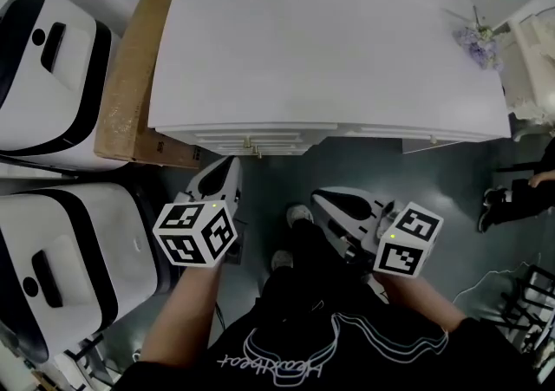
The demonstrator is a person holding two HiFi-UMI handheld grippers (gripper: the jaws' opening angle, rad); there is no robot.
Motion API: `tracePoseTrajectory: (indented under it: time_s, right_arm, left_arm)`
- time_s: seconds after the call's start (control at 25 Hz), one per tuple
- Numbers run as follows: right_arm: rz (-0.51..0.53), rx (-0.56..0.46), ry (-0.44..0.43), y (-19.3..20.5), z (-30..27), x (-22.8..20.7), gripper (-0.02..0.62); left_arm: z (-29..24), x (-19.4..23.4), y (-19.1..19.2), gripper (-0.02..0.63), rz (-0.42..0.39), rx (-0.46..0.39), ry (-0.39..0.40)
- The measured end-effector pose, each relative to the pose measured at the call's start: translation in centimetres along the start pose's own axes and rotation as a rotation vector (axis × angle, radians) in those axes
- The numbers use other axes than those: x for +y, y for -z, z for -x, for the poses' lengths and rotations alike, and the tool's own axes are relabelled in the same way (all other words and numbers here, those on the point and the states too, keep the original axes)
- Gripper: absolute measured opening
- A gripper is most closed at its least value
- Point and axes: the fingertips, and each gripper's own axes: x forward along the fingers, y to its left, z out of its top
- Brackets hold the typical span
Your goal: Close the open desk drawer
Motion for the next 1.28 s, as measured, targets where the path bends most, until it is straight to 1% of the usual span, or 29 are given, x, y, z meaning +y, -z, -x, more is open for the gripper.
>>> tracePoseTrajectory:
  time_s: [0.2,0.36,0.52,0.68,0.84,0.92,1.0,1.28]
  right_arm:
    - [0.067,-0.022,-0.042,-0.2,0.5,4.2,0.006]
    - [0.117,-0.06,-0.079,-0.8,1.7,8.0,0.006]
    - [0.146,-0.118,-0.113,-2.4,3.3,11.6,0.006]
    - [0.229,-0.147,-0.124,-3.6,5.0,15.5,0.006]
    - [0.328,-0.164,-0.129,-4.3,6.3,18.9,0.006]
    - [0.38,-0.185,-0.119,-4.6,7.1,20.0,0.006]
    - [0.404,-0.209,-0.105,-4.7,7.8,20.8,0.006]
    - [0.398,-0.228,-0.101,-4.2,8.6,21.7,0.006]
  left_arm:
    - [5.3,-2.9,-0.4,0.005,0.0,-0.03,0.076]
    - [9.8,-5.8,-0.9,0.005,-0.009,-0.057,0.147]
    - [14.0,-8.8,-2.5,0.005,-0.059,-0.117,0.209]
    - [18.2,-12.0,-4.1,0.005,-0.108,-0.17,0.273]
    - [21.8,-14.1,-5.0,0.005,-0.171,-0.217,0.305]
    - [23.0,-15.0,-5.3,0.005,-0.198,-0.238,0.318]
    - [24.0,-15.8,-5.2,0.005,-0.208,-0.246,0.335]
    - [25.3,-17.4,-4.9,0.005,-0.228,-0.25,0.362]
